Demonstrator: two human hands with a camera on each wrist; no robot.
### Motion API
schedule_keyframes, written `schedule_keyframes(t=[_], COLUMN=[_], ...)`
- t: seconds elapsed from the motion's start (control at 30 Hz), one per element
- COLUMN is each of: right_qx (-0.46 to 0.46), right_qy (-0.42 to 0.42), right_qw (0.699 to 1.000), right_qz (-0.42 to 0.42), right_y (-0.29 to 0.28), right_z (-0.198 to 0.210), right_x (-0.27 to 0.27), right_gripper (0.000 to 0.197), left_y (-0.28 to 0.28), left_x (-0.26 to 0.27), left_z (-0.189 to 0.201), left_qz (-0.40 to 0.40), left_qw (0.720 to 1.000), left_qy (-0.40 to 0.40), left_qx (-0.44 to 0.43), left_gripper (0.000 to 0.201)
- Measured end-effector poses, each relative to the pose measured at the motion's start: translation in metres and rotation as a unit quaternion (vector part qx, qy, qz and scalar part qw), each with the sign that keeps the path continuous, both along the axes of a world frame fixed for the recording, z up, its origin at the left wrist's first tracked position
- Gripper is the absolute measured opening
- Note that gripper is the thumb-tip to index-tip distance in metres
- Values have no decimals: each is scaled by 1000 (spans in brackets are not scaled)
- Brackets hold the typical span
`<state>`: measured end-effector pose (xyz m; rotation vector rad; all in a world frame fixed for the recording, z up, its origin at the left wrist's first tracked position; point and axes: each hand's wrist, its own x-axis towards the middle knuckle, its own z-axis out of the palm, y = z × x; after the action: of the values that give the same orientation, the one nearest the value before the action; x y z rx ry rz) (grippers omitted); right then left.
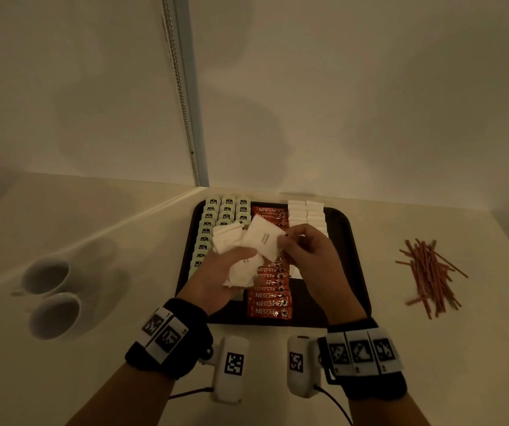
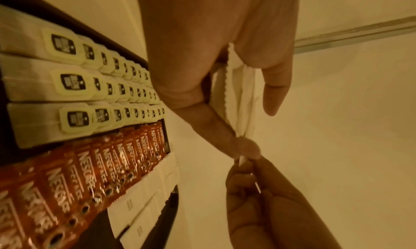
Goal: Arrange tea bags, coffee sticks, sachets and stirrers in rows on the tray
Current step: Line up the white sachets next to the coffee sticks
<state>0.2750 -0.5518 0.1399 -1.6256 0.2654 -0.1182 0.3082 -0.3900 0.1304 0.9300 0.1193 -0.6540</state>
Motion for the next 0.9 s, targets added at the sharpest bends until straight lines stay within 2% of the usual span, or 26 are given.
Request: schedule_keyframes(t=[0.1, 0.23, 0.33, 0.43, 0.57, 0.67, 0.77, 0.9], right_qx=[103, 48, 80, 112, 133, 128, 74, -65], right_qy=[34, 56, 33, 26, 21, 17, 28, 102], right_qw=[994, 994, 995, 993, 991, 992, 994, 982], right_qz=[26, 75, 42, 20, 12, -8, -75, -142], right_y=[1, 3, 5, 5, 3, -11, -42, -82], right_z=[2, 1, -2, -4, -10, -14, -28, -65], right_x=[-3, -6, -7, -7, -8, -7, -5, -4], right_gripper=[10, 22, 23, 15, 10, 7, 11, 21], left_y=[-1, 1, 2, 1, -2, 1, 8, 11], left_x=[3, 10, 9, 8, 8, 5, 3, 0], left_z=[1, 5, 8, 7, 4, 0, -6, -10], left_qz=[47, 80, 78, 86, 65, 36, 32, 53], left_qw=[997, 986, 979, 974, 984, 998, 996, 993], left_qy=[-43, -101, -142, -155, -96, 18, 81, 91], left_qx=[53, 109, 123, 139, 134, 42, -37, -62], left_gripper=[39, 34, 36, 36, 29, 27, 29, 27])
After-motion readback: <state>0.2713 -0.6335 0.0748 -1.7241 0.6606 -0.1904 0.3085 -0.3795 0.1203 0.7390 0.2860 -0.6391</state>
